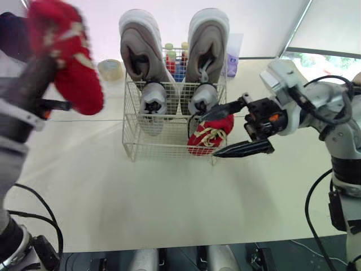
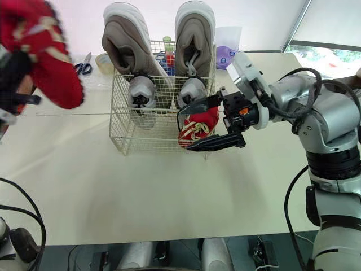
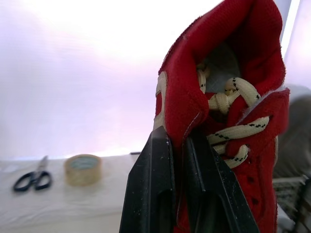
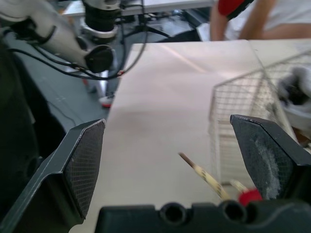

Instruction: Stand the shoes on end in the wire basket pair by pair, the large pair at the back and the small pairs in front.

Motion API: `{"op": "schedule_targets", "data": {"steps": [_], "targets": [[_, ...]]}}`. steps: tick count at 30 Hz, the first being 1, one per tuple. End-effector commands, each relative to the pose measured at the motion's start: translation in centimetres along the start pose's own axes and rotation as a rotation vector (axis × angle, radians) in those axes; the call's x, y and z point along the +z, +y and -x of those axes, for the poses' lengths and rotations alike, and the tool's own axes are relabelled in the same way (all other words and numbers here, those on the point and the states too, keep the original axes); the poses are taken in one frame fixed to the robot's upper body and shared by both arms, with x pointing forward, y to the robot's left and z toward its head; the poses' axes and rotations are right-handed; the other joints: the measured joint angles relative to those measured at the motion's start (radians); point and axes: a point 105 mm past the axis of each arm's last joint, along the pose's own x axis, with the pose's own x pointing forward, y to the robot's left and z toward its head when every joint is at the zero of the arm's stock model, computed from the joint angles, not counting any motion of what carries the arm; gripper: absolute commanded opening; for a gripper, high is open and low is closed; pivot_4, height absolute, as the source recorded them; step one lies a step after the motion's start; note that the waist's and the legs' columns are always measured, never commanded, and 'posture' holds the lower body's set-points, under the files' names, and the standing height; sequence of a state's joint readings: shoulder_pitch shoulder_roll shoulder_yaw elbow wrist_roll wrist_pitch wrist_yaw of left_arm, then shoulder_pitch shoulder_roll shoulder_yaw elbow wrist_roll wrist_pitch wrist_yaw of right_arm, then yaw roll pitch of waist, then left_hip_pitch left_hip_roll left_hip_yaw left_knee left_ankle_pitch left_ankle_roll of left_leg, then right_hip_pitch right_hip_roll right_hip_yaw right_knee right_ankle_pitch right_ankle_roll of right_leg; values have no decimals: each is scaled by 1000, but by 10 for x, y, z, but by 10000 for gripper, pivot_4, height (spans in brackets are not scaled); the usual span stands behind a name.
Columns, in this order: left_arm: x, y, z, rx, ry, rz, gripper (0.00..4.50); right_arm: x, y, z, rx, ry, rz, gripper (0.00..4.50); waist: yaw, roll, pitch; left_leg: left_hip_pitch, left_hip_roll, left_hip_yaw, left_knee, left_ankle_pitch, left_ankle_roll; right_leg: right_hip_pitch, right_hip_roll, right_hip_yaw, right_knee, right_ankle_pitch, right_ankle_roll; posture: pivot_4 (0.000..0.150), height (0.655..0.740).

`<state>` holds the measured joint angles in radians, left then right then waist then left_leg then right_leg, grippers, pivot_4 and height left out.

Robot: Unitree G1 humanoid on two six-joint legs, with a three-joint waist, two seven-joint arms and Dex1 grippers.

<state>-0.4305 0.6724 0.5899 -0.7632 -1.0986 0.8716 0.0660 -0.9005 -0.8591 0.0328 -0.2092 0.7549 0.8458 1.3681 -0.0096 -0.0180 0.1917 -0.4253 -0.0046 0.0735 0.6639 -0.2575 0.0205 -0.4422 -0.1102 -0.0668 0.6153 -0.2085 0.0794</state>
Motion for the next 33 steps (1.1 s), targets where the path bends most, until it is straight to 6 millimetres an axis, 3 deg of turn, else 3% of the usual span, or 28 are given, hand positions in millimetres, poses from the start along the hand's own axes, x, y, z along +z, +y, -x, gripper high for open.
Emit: {"op": "schedule_targets", "data": {"steps": [1, 14, 20, 23, 27, 33], "targets": [[1, -19, -7, -42, -66, -33, 1181, 9, 1, 14, -61, 4, 15, 45000, 0, 0, 0, 0, 0, 1, 0, 0, 1, 0, 0, 0, 0, 0, 0, 1500, 7400], [-28, -48, -8, -7, -80, 39, 1181, 7, 6, 14, -137, 9, -90, 45000, 19, 0, 0, 1, 3, 2, 5, -5, 11, 2, 7, 1, 0, 2, 3, 1500, 7400], [-61, -56, -2, -14, -6, 62, 1181, 8, 6, 14, -126, 2, -115, 45000, 25, 0, 0, 0, 3, 2, 7, -6, 12, 3, 8, 1, 0, 2, 3, 1500, 7400], [-83, -64, -3, -26, 30, 0, 1181, 4, 6, 12, -118, -1, -135, 45000, 25, 0, 0, 0, 4, 2, 11, -8, 15, 5, 8, 1, 0, 2, 3, 1500, 7400], [-104, -61, -5, 18, 32, -66, 1181, -1, 13, 10, -105, 16, -166, 45000, 25, 0, -1, 0, 4, 2, 16, -10, 19, 8, 7, 1, -1, 1, 1, 1500, 7400], [-96, -55, -15, 49, -49, -59, 1181, -15, 35, 9, -76, 53, -251, 45000, 27, 1, -1, 0, 4, 2, 17, -11, 20, 8, 3, 2, -1, 0, 1, 1500, 7400]]}}
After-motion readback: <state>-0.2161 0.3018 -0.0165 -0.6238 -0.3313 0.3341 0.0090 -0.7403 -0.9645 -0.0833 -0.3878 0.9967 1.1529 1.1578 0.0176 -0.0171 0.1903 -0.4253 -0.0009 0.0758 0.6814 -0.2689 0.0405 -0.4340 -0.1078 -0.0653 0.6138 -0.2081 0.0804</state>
